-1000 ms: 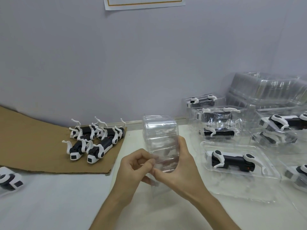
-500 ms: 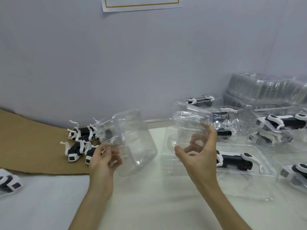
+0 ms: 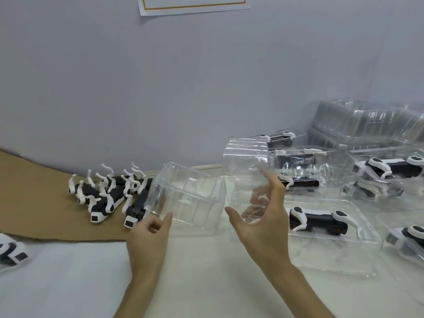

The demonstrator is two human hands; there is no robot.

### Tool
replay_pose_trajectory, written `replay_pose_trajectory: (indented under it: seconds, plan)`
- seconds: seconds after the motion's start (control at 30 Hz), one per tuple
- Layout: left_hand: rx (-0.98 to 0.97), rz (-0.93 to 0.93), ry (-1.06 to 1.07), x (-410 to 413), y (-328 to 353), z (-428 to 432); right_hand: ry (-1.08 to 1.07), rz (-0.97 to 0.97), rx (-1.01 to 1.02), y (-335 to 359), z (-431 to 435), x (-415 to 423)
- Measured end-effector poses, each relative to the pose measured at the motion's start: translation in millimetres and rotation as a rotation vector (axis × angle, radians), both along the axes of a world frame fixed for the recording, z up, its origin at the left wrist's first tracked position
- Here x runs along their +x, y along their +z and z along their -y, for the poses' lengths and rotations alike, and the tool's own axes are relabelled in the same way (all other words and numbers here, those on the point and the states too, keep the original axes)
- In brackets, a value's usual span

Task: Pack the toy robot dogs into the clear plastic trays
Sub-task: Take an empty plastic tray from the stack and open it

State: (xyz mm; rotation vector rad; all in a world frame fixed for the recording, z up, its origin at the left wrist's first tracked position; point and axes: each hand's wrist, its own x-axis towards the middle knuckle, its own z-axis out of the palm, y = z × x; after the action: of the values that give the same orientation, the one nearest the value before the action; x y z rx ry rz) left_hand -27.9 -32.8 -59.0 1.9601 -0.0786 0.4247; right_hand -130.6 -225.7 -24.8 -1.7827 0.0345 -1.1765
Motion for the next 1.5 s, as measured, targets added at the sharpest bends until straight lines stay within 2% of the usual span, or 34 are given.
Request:
replay_pose_trajectory:
  seconds: [0.03,0.1,0.17,0.3,0.4,0.57,0.7,0.8,0.87,1.03,1.07,1.17,1.27,1.33,1.43,1.5]
  plan:
    - [0.071,0.149,0.078,-1,6,-2,-0.002,-0.002,-0.003,-1,0,0]
    - [0.113,0.307,0.105,3,16,-8,-0.010,-0.008,-0.005,-1,0,0]
    - [0.178,0.343,0.015,12,23,-16,-0.014,-0.014,0.000,-2,0,0]
    - [0.469,0.362,-0.148,25,29,-17,0.001,-0.008,0.017,-3,-1,1]
    - [0.484,0.378,-0.241,27,37,-6,-0.005,-0.002,0.012,-2,-3,1]
    - [0.496,0.478,-0.201,31,39,32,-0.075,0.009,-0.121,1,-4,-1]
    - [0.334,0.293,-0.201,44,27,57,-0.076,-0.017,-0.133,0,-3,-1]
    - [0.345,0.320,-0.144,42,10,66,-0.048,-0.027,-0.117,1,-3,-1]
    - [0.333,0.307,-0.238,41,1,71,-0.048,-0.033,-0.157,1,-4,0]
    - [0.456,0.033,-0.478,54,-13,80,-0.053,-0.062,-0.213,-4,-5,2]
    - [0.415,-0.013,-0.499,54,-12,81,-0.048,-0.076,-0.213,-5,-5,2]
    - [0.089,-0.057,-0.446,45,-10,78,-0.022,-0.107,-0.202,-5,-3,2]
    - [-0.047,-0.053,-0.398,23,-6,71,0.001,-0.129,-0.171,-5,-3,3]
    - [-0.191,-0.098,-0.461,4,-2,66,0.015,-0.121,-0.142,-4,-4,3]
    - [-0.622,-0.157,-0.612,-21,18,54,0.066,-0.127,-0.145,-6,-7,4]
    - [-0.705,-0.146,-0.747,-31,32,44,0.091,-0.147,-0.160,-6,-8,4]
